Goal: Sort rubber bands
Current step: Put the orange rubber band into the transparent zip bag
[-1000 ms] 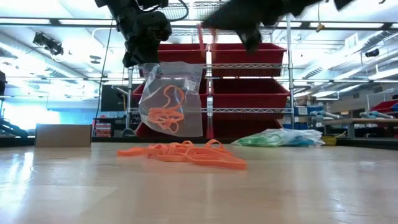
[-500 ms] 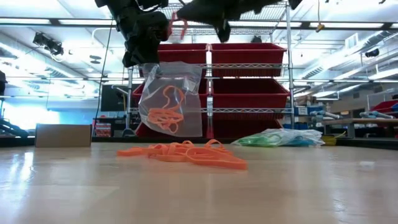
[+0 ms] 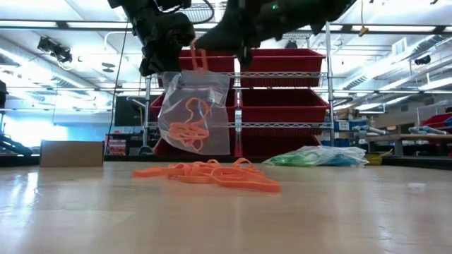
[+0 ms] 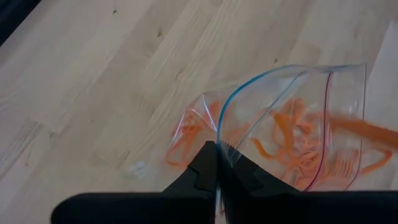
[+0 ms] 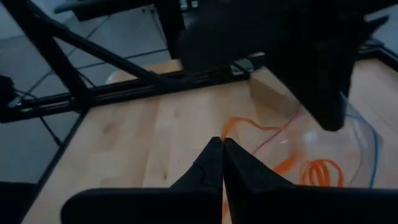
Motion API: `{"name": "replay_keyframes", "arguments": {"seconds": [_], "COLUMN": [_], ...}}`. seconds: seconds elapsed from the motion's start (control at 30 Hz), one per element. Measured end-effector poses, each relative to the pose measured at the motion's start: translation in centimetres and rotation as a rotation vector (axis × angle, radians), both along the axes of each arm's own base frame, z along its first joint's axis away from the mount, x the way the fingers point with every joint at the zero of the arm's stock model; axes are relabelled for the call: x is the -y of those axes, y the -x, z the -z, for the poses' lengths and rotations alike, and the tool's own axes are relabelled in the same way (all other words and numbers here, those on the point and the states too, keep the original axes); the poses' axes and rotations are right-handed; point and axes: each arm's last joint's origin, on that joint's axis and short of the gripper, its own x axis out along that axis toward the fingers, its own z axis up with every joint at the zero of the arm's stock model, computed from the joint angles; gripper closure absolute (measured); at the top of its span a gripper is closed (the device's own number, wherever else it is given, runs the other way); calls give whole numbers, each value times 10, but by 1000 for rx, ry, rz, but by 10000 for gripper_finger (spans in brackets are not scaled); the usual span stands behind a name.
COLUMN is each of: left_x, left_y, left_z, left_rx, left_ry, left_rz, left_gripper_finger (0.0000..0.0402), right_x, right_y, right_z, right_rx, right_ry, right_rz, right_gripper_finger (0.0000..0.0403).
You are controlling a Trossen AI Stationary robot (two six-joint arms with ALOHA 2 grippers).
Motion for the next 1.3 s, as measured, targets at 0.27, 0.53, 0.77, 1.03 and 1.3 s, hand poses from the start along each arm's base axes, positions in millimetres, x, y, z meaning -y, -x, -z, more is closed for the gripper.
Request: {"name": "replay_keyframes", "arguments": {"seconds": [0.27,0.53,0.77,1.03,1.3], "left_x": [0,0,0,0,0], "left_y": [0,0,0,0,0], "left_z": [0,0,0,0,0], "left_rx": [-2,-2,-1,1,1], "left_ry": [1,1,1,10,10], "left_rz": [-1,-1,-1,-14,-15], "left_gripper_finger": [385,385,385,385,385], "right_x": [14,20,20,20,20], "right_y": [-4,-4,-4,-3,-5], "right_z": [8,7,7,4,-3], "right_rx": [-22,-9,-8,7,79], "right_ry": [-13,-10,-17,-14,-14], "right_rz": [51,76,83,92,92], "right_gripper_finger": [403,402,350,292,288]}}
